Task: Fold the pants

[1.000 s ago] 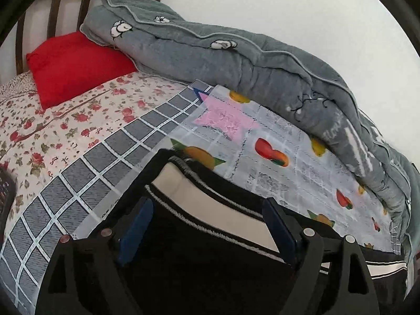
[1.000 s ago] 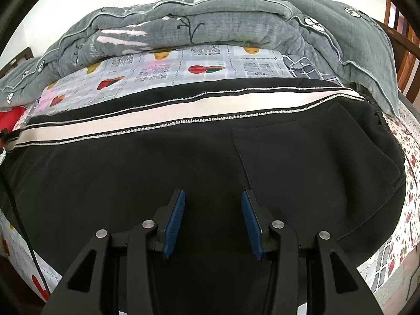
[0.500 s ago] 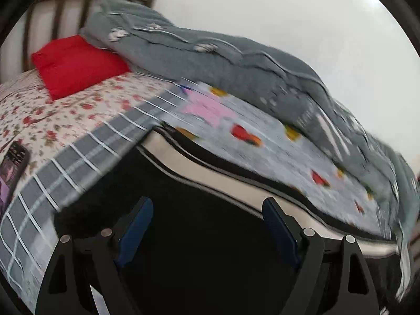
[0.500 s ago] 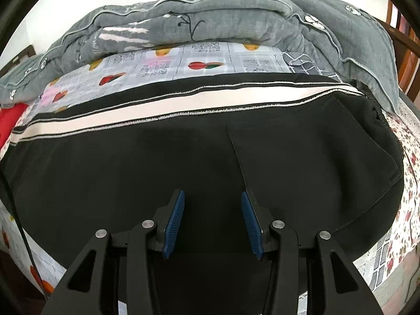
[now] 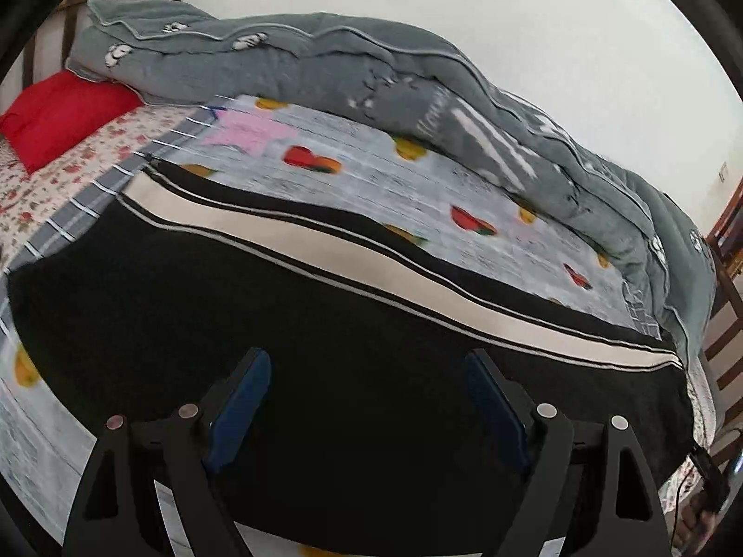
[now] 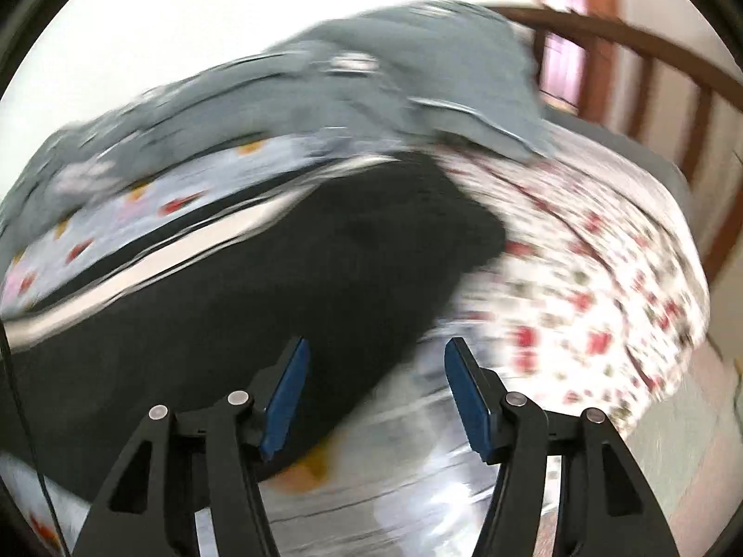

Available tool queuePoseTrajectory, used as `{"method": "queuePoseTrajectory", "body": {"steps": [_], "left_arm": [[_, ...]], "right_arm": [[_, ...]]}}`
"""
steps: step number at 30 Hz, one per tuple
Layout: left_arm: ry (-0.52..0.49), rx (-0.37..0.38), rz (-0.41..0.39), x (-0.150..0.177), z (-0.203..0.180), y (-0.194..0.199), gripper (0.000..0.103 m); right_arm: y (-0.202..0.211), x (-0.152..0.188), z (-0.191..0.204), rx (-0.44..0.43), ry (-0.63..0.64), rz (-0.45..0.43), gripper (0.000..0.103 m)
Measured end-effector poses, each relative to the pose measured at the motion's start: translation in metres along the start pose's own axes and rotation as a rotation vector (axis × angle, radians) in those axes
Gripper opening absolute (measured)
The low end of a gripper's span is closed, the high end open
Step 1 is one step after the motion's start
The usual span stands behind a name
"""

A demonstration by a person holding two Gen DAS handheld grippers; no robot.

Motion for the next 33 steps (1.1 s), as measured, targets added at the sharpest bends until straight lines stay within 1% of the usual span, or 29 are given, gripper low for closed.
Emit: {"method": "queuePoseTrajectory", "body": {"steps": [2,4,6,8,9,10,11,12,13,14,15,16,17,18,19,20,21,23,24,26,27,28,29,32,33], "left_arm": [[-0.025,0.002,-0.008,0.001,-0.021,-0.001,0.085],[-0.042,0.012,-0.014,0.001,-0.039,-0.003,0.085],[-0.062,0.034,-0.004,0.001,-0.058,-0.007,0.085],[-0.095,0.042,0.013,0.003,-0.077,-0.012,0.085],[-0.115,0.04,0.019,0.003,-0.084,-0.013,0.085],[-0.126,0.036,0.022,0.002,-0.089,-0.015,0.085],[-0.14,0.029,0.028,0.001,-0.093,-0.016,0.085],[-0.146,0.023,0.037,0.0,-0.096,-0.017,0.085],[-0.148,0.022,0.042,-0.001,-0.097,-0.017,0.085],[-0.15,0.029,0.032,-0.003,-0.097,-0.014,0.085],[-0.153,0.026,0.016,-0.005,-0.095,-0.011,0.085],[-0.155,0.013,0.004,-0.006,-0.092,-0.009,0.085],[-0.157,0.001,0.002,-0.007,-0.089,-0.01,0.085],[-0.156,-0.006,0.008,-0.006,-0.085,-0.011,0.085],[-0.151,-0.007,0.018,-0.005,-0.08,-0.012,0.085],[-0.143,-0.007,0.028,-0.004,-0.074,-0.013,0.085],[-0.139,-0.011,0.033,-0.003,-0.069,-0.012,0.085],[-0.149,-0.044,0.044,-0.002,-0.055,-0.012,0.085],[-0.151,-0.053,0.042,-0.003,-0.05,-0.011,0.085],[-0.142,-0.06,0.034,-0.005,-0.038,-0.01,0.085],[-0.136,-0.064,0.037,-0.007,-0.032,-0.011,0.085],[-0.131,-0.069,0.039,-0.01,-0.027,-0.012,0.085],[-0.121,-0.079,0.041,-0.014,-0.02,-0.013,0.085],[-0.107,-0.086,0.031,-0.025,-0.009,-0.013,0.085],[-0.108,-0.097,0.033,-0.029,-0.003,-0.013,0.085]], "right_arm": [[-0.013,-0.011,-0.006,-0.076,-0.068,0.014,0.06],[-0.029,-0.022,-0.01,-0.131,-0.148,0.022,0.06],[-0.051,-0.03,-0.01,-0.158,-0.207,0.054,0.061],[-0.073,-0.035,-0.007,-0.189,-0.255,0.104,0.061],[-0.079,-0.038,-0.003,-0.196,-0.264,0.115,0.059],[-0.082,-0.044,-0.001,-0.177,-0.251,0.104,0.052],[-0.08,-0.051,0.0,-0.138,-0.214,0.07,0.039],[-0.075,-0.061,0.001,-0.116,-0.155,0.023,0.027],[-0.064,-0.071,0.004,-0.159,-0.121,-0.01,0.025],[-0.055,-0.08,0.004,-0.21,-0.13,-0.022,0.025],[-0.05,-0.084,0.001,-0.232,-0.15,-0.02,0.025],[-0.051,-0.084,-0.004,-0.22,-0.155,-0.013,0.026],[-0.055,-0.081,-0.009,-0.185,-0.132,0.001,0.027],[-0.062,-0.073,-0.012,-0.14,-0.089,0.029,0.031],[-0.07,-0.061,-0.015,-0.091,-0.046,0.078,0.033],[-0.072,-0.053,-0.018,-0.061,-0.021,0.104,0.034],[-0.068,-0.047,-0.019,-0.057,0.006,0.102,0.034],[-0.043,-0.047,-0.022,-0.013,0.069,0.042,0.036],[-0.028,-0.049,-0.021,0.016,0.102,0.005,0.039],[0.003,-0.06,-0.011,0.032,0.152,-0.079,0.042],[0.015,-0.064,0.001,0.011,0.171,-0.102,0.046],[0.022,-0.068,0.013,-0.021,0.188,-0.106,0.05],[0.027,-0.07,0.03,-0.065,0.213,-0.101,0.052],[0.031,-0.066,0.103,-0.194,0.313,-0.085,0.053],[0.029,-0.063,0.13,-0.247,0.356,-0.077,0.056]]}}
Point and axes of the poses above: each gripper's, at about its wrist camera, not at the fingertips, and y roughly against the way its jaws point, z to its left, x to its underside, the point moved 10 cm from there along -y, roughly the way its jaws point, and after that the axes turned 13 degrees about -y, right-handed, at the moved point
